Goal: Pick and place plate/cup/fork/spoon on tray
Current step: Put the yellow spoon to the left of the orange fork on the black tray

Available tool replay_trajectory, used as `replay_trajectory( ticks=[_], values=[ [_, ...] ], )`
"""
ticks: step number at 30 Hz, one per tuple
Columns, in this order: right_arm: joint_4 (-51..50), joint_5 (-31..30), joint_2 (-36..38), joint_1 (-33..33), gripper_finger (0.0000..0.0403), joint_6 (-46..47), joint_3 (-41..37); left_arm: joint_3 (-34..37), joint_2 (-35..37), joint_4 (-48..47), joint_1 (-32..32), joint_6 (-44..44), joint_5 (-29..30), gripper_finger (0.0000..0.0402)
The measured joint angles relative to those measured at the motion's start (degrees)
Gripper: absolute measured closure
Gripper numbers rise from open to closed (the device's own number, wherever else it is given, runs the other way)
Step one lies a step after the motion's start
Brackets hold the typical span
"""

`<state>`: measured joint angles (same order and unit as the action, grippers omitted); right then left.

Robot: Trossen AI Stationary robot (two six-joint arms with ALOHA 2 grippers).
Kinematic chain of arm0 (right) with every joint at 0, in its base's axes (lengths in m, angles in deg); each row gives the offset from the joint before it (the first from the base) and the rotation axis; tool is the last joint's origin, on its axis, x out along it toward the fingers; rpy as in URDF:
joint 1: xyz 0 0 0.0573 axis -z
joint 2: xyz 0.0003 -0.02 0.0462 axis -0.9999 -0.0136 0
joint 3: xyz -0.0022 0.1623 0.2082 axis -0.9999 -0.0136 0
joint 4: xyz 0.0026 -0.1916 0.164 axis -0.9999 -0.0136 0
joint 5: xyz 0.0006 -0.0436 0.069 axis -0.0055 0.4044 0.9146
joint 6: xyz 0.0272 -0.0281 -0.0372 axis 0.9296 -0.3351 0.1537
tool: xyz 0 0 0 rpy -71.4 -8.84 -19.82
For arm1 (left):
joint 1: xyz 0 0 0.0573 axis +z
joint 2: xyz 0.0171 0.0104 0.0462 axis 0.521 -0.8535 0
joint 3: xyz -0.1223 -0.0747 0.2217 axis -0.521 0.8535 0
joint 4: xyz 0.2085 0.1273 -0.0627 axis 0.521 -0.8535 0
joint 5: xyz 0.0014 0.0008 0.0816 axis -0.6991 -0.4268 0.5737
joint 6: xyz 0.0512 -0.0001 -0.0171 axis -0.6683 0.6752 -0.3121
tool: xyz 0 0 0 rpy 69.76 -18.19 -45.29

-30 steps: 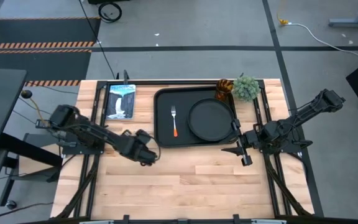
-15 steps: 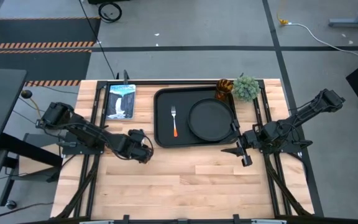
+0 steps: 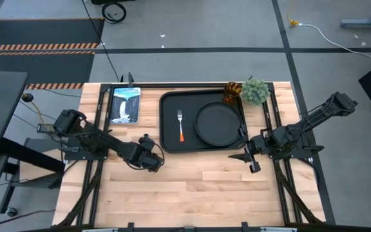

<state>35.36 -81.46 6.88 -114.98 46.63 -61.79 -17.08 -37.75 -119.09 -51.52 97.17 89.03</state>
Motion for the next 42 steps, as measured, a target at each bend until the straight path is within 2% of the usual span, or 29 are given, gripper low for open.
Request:
replay_trajectory(
  ticks=[7,16,24,27,30,37,42],
  values=[
    [0.1,0.0,0.0,0.0,0.0264,0.0,0.0,-1.7,-0.3,-3.2,0.1,-5.2,-3.9,0.0261],
    [0.1,0.0,0.0,0.0,0.0264,0.0,0.0,-1.8,-0.2,-5.4,0.1,-6.0,-6.3,0.0349],
    [0.1,0.0,0.0,0.0,0.0264,0.0,0.0,-1.3,2.0,-13.8,0.3,-2.7,-8.9,0.0341],
    [0.1,0.0,0.0,0.0,0.0264,0.0,0.0,-1.4,4.6,-14.4,1.1,1.5,-6.7,0.0340],
    [0.1,0.0,0.0,0.0,0.0264,0.0,0.0,-1.4,6.9,-13.3,2.6,4.4,-4.5,0.0346],
    [0.1,0.0,0.0,0.0,0.0264,0.0,0.0,-1.5,11.4,-6.5,8.7,4.5,-3.0,0.0341],
    [0.5,0.0,0.0,0.0,0.0264,0.0,0.0,-1.5,12.5,2.8,14.0,-0.4,-2.4,0.0344]
  ],
)
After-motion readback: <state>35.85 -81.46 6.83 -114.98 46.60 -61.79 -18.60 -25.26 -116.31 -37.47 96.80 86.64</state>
